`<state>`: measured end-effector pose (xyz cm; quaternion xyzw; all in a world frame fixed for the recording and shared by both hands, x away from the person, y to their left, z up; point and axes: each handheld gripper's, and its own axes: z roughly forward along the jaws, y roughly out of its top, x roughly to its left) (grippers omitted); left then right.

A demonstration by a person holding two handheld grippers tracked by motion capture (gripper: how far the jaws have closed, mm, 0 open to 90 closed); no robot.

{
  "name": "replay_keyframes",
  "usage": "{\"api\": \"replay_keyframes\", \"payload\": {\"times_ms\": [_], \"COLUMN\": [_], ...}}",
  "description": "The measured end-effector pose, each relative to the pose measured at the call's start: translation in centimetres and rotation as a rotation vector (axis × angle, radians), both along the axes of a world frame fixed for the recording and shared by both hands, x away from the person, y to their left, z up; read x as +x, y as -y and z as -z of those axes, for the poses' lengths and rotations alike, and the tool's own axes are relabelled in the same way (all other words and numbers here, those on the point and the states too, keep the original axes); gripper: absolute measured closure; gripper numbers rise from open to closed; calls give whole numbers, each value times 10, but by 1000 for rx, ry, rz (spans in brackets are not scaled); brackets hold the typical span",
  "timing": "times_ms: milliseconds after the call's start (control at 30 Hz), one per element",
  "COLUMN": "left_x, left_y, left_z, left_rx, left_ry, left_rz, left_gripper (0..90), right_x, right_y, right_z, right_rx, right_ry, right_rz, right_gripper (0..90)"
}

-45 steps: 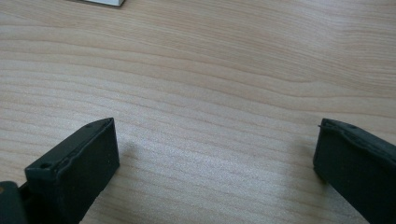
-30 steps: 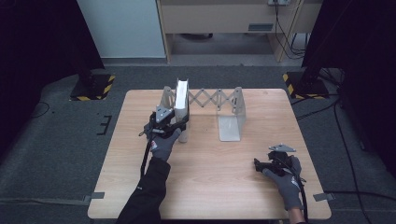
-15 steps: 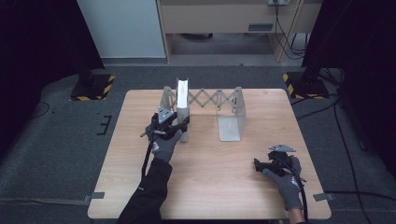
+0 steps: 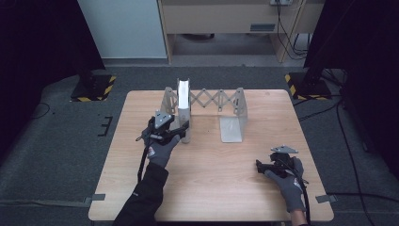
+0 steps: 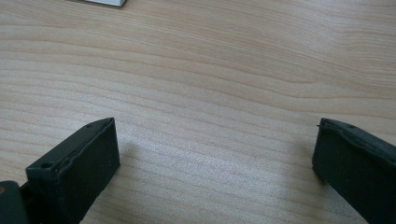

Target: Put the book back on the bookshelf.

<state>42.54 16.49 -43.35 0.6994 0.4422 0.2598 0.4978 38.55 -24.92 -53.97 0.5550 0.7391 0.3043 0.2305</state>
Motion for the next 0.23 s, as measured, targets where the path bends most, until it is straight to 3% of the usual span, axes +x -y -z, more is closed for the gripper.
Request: {"api": "replay_keyframes", "payload": {"times_ms": [67, 233], "left_x": [-11, -34], "left_y": [-6, -27], "left_z": [3, 17], "left_rx": [16, 65], "left_ry": [-3, -72], "left_rz": [2, 12], "left_gripper": [312, 290], "right_x": [0, -1], "right_y": [0, 0], "right_z": [0, -1], "right_rx": [1, 6], "right_ry": [1, 17], "right_rz": [-1, -5], "right_gripper": [18, 84]}}
